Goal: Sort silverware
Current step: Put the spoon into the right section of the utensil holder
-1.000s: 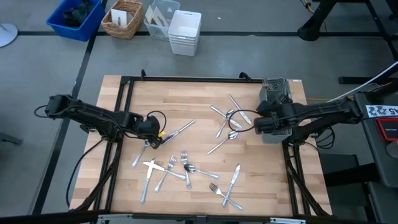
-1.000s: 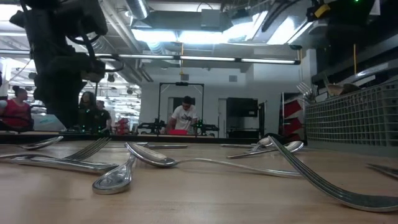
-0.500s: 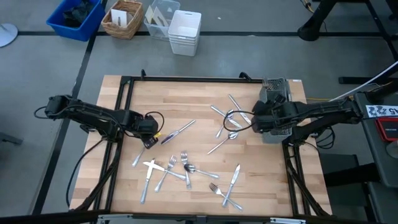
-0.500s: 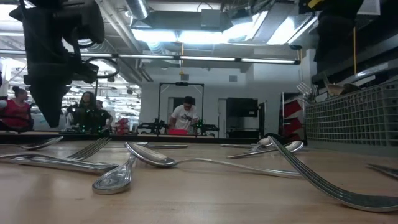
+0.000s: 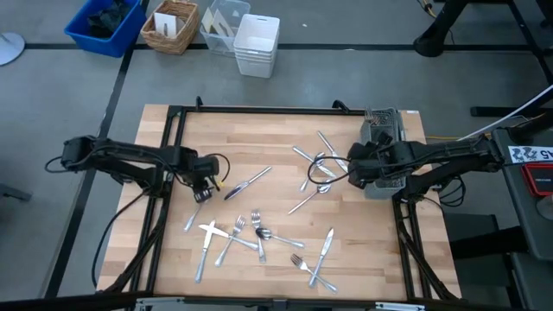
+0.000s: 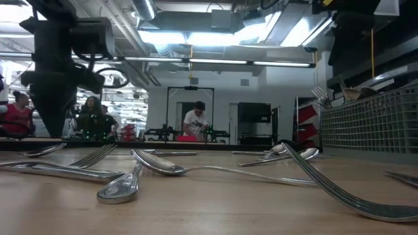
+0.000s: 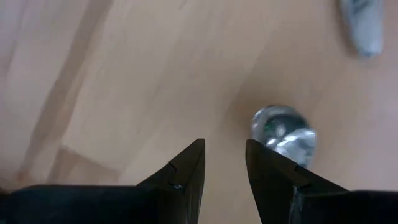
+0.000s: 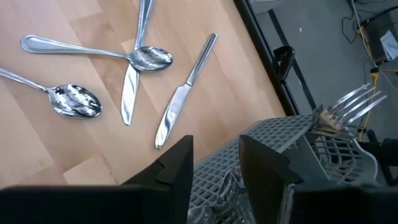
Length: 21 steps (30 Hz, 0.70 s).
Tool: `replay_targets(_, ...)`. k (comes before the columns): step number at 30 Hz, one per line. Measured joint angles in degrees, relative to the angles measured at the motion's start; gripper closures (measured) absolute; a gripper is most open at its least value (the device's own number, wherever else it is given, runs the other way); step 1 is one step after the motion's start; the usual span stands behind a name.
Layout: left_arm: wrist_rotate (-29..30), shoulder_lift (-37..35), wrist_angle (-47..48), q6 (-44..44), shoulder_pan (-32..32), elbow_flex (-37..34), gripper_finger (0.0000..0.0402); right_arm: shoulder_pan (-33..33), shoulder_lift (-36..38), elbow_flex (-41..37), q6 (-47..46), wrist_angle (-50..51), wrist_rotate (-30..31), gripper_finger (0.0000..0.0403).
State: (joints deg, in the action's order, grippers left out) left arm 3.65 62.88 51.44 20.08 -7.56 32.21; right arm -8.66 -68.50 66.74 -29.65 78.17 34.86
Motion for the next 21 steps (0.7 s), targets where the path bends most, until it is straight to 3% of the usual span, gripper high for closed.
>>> replay_targets(10, -8.2, -4.5, -0.8, -5.4, -9.0, 0.0, 0.0292, 0.0, 0.0, 0.0, 0.0, -0.2, 0.0, 0.0272)
replay_targets(21, -11.2, -4.0, -1.6, -5.3, -10.5, 0.0, 0.0292, 0.0, 0.0, 0.0, 0.2, -0.2, 0.0, 0.0272)
